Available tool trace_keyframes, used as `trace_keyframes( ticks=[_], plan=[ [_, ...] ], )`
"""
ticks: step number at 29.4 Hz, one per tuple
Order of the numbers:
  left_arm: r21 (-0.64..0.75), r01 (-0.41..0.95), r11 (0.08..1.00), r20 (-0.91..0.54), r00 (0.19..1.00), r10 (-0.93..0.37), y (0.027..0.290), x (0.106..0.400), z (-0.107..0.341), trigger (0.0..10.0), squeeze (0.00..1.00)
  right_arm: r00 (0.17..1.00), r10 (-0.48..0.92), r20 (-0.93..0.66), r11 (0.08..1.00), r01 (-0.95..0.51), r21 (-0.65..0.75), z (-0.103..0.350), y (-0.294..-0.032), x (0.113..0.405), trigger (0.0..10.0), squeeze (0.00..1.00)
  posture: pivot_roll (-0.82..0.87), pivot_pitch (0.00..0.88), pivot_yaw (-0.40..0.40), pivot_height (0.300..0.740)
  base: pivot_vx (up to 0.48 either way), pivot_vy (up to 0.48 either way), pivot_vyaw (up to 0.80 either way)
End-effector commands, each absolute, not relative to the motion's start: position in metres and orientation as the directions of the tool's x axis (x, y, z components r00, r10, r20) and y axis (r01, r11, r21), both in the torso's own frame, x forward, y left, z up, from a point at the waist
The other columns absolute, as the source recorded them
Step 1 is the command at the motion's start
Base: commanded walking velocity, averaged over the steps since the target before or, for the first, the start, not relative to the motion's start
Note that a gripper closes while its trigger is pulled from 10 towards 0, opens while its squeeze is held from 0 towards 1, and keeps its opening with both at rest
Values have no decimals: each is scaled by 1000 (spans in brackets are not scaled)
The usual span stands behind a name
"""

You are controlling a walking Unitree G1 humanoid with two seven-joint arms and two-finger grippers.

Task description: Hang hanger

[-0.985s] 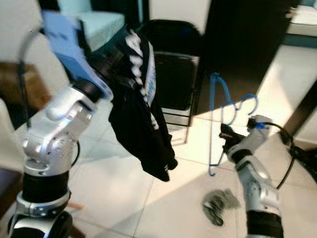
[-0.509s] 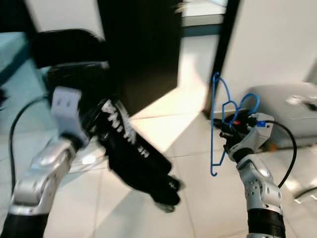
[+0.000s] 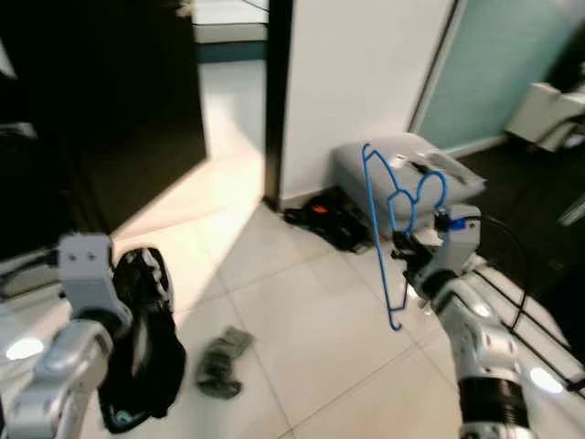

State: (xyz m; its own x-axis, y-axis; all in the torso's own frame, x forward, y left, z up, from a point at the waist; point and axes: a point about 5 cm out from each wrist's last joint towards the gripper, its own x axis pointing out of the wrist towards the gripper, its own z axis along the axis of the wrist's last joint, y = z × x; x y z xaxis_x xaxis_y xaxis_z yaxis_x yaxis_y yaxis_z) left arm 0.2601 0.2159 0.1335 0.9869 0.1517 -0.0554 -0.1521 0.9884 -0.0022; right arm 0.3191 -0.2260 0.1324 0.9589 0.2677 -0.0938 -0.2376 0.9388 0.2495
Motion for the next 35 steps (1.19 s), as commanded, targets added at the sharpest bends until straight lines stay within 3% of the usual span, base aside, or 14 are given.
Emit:
trace_keyframes(
  ticks=[1,5,14,24,30,34,35],
  plan=[
    [-29,-123,992,-38,992,122,212,263,134,10000,0,956,269,-115,944,-238,227,130,-228,320,10000,0,1,15,-136,740,0,0,-800],
    [-134,-30,991,-2,1000,30,207,273,136,10000,0,934,334,-131,924,-296,244,128,-225,322,10000,0,-3,12,-125,740,0,0,-800],
    [-246,46,968,28,999,-40,208,283,137,10000,0,888,439,-138,866,-378,327,127,-221,327,10000,0,-14,2,-111,740,0,0,-800],
    [-257,60,965,27,998,-55,209,286,134,10000,0,864,483,-141,844,-418,336,125,-217,325,10000,0,-8,0,-101,740,0,0,-800],
    [-162,23,987,-11,1000,-25,214,288,133,10000,0,848,516,-122,824,-453,342,124,-213,322,10000,0,-14,0,-73,740,0,0,-800],
    [-43,-31,999,10,999,32,220,296,145,10000,0,807,585,-88,783,-532,323,127,-208,314,10000,0,-27,0,-45,740,0,0,-400],
    [55,-57,997,11,998,57,223,300,153,10000,0,782,617,-86,765,-570,299,128,-204,310,10000,0,-30,0,-40,740,0,0,0]
  ],
)
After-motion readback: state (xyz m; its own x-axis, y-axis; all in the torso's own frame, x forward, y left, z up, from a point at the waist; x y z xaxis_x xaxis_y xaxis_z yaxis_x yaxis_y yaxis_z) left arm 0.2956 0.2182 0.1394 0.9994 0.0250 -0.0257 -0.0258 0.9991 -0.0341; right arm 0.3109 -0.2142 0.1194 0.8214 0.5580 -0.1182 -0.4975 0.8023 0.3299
